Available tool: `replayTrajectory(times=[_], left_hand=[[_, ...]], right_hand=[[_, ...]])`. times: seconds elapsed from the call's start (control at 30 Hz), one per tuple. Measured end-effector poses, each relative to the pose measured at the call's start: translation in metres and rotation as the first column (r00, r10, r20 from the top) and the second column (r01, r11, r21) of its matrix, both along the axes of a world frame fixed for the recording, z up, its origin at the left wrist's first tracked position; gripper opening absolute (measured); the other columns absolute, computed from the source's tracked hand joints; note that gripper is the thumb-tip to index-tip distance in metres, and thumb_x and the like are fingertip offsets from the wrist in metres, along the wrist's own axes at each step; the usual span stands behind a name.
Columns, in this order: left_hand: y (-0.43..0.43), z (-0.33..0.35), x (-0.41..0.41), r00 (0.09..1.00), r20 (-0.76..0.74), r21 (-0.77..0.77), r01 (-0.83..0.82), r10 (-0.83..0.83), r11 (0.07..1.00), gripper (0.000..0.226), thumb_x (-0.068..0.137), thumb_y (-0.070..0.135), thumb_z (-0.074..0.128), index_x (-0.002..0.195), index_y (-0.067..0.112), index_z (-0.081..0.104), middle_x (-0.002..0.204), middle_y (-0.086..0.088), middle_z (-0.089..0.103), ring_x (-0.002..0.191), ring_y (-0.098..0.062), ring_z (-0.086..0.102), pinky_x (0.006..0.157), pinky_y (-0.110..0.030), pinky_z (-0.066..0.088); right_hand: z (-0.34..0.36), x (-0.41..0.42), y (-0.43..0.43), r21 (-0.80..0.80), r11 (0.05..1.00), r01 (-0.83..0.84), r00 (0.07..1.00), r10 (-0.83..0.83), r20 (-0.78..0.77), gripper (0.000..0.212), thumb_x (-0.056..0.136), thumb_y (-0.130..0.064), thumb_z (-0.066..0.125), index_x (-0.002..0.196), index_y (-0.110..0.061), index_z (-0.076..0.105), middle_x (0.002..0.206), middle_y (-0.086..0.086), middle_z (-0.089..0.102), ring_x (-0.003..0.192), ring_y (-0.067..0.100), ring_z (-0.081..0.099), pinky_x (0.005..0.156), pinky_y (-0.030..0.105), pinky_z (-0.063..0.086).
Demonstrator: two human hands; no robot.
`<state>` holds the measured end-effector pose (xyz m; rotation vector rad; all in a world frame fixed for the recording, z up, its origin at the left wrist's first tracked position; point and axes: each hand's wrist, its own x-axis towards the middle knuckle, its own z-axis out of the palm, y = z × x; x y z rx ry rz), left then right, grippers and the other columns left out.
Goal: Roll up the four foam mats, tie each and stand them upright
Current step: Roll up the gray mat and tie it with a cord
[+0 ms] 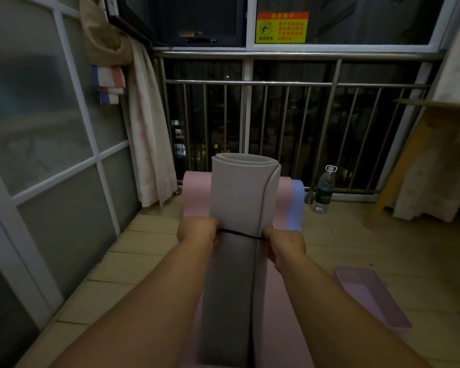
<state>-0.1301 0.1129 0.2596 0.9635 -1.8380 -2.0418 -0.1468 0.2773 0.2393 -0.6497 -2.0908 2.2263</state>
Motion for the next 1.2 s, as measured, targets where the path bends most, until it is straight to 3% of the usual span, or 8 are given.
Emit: replayTrajectory(times=[0.13,0.37,0.57,0.67,0.87,1.03,1.13,1.2], left_hand=[[0.0,-0.004,-0.004,1.0,-0.006,-0.021,-0.012,0.012,1.0,0.03,0.063,-0.002,0.062,0.092,-0.006,0.066,0.078,-0.024,0.066,0.055,-0.031,0.063,0.063,-0.054,0.059],[0.001,-0.008,-0.007,1.0,0.003,0.016,-0.019,0.019,1.0,0.036,0.07,-0.008,0.059,0.106,-0.005,0.062,0.095,-0.025,0.064,0.046,-0.024,0.052,0.035,-0.023,0.044],[-0.006,-0.021,-0.006,0.999,0.04,-0.039,-0.034,0.035,0.999,0.051,0.071,-0.008,0.054,0.121,-0.004,0.047,0.09,-0.021,0.056,0.043,-0.021,0.044,0.039,-0.023,0.042],[-0.009,-0.029,0.001,0.996,0.084,-0.063,-0.018,0.024,0.998,0.048,0.073,-0.007,0.054,0.12,-0.003,0.044,0.091,-0.021,0.058,0.046,-0.023,0.048,0.041,-0.024,0.043],[-0.005,-0.046,0.016,0.984,0.176,-0.142,0.049,-0.024,0.989,0.065,0.08,-0.001,0.057,0.137,0.002,0.024,0.118,-0.024,0.052,0.09,-0.037,0.062,0.06,-0.037,0.055],[-0.002,-0.048,0.025,0.978,0.202,-0.231,0.109,-0.062,0.967,0.055,0.082,0.002,0.055,0.131,0.0,0.03,0.103,-0.02,0.053,0.082,-0.035,0.06,0.067,-0.045,0.059],[-0.003,-0.045,0.025,0.986,0.15,-0.192,0.094,-0.066,0.977,0.047,0.078,0.0,0.056,0.123,-0.003,0.039,0.096,-0.021,0.055,0.071,-0.031,0.058,0.057,-0.038,0.055],[-0.004,-0.043,0.022,0.991,0.13,-0.158,0.06,-0.039,0.986,0.045,0.075,-0.001,0.056,0.118,-0.006,0.045,0.098,-0.025,0.059,0.063,-0.029,0.057,0.051,-0.031,0.049]], right_hand=[[0.001,-0.001,0.0,-0.024,1.0,-0.011,1.0,0.012,0.02,0.016,0.068,0.0,0.069,0.072,-0.003,0.054,0.056,0.014,0.053,0.051,0.025,0.05,0.059,0.036,0.048],[-0.002,-0.001,-0.001,-0.049,0.998,-0.024,1.0,0.025,0.017,0.012,0.073,0.006,0.064,0.072,-0.002,0.054,0.061,0.012,0.053,0.051,0.024,0.048,0.06,0.033,0.046],[-0.01,0.0,-0.006,0.01,0.996,-0.088,0.996,0.088,0.011,0.006,0.075,0.001,0.064,0.078,0.002,0.059,0.065,0.014,0.056,0.055,0.025,0.051,0.059,0.032,0.048],[-0.02,-0.003,-0.008,0.079,0.993,-0.088,0.996,0.086,0.021,0.02,0.071,-0.005,0.066,0.087,0.005,0.061,0.07,0.016,0.058,0.059,0.027,0.055,0.056,0.031,0.048],[-0.035,-0.003,-0.013,0.174,0.979,-0.105,0.994,0.096,0.06,0.035,0.061,-0.014,0.065,0.09,0.006,0.06,0.074,0.018,0.058,0.067,0.03,0.059,0.059,0.034,0.048],[-0.036,0.003,-0.012,0.197,0.973,-0.119,0.992,0.107,0.072,0.017,0.068,-0.009,0.066,0.075,-0.002,0.053,0.068,0.015,0.054,0.062,0.027,0.054,0.055,0.031,0.045],[-0.034,0.003,-0.009,0.196,0.971,-0.136,0.991,0.131,0.038,0.023,0.074,-0.002,0.06,0.056,-0.006,0.047,0.056,0.012,0.047,0.056,0.024,0.046,0.051,0.032,0.036],[-0.036,-0.001,-0.008,0.169,0.98,-0.108,0.994,0.106,0.024,0.026,0.074,-0.008,0.064,0.052,-0.006,0.051,0.057,0.014,0.053,0.058,0.027,0.051,0.056,0.037,0.043]])
